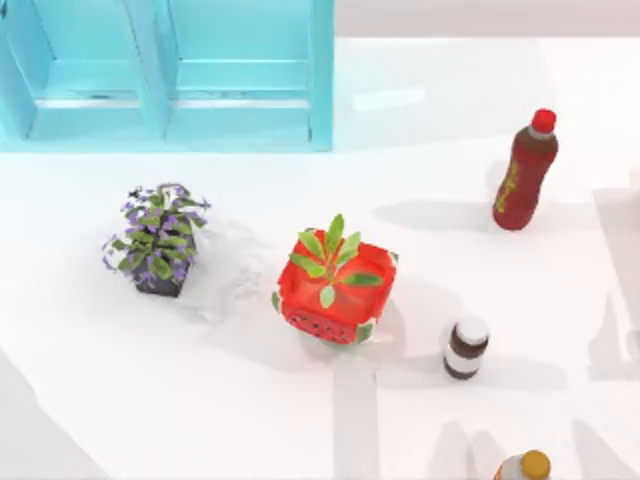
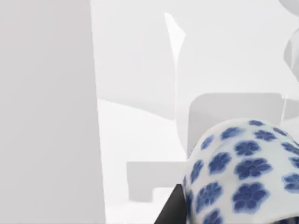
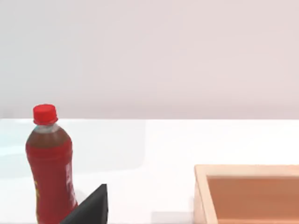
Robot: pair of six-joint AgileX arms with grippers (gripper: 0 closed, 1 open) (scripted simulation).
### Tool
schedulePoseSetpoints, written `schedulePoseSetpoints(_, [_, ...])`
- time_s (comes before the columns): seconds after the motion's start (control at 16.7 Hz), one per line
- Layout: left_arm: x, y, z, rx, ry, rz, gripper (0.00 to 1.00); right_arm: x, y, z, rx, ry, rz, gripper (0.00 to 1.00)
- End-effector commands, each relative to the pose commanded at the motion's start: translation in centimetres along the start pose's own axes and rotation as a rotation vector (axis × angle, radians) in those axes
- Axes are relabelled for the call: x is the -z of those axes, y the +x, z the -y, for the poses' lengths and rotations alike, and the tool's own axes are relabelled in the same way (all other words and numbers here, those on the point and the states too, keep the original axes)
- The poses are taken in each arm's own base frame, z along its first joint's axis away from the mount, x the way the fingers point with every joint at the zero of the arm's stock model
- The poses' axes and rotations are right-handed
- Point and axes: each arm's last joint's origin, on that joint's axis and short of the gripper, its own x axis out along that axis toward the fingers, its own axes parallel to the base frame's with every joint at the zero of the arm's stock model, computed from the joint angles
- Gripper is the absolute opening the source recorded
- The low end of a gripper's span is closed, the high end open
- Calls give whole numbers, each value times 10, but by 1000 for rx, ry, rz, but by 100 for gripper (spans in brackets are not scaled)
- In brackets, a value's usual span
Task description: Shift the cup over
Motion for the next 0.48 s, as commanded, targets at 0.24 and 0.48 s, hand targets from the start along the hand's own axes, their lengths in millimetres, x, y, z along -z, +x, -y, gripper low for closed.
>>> schedulePoseSetpoints(0.24, [0,0,0,0,0,0,30,0,0,0,0,0,0,100])
schedulePoseSetpoints(0.48, [0,0,0,0,0,0,60,0,0,0,0,0,0,100])
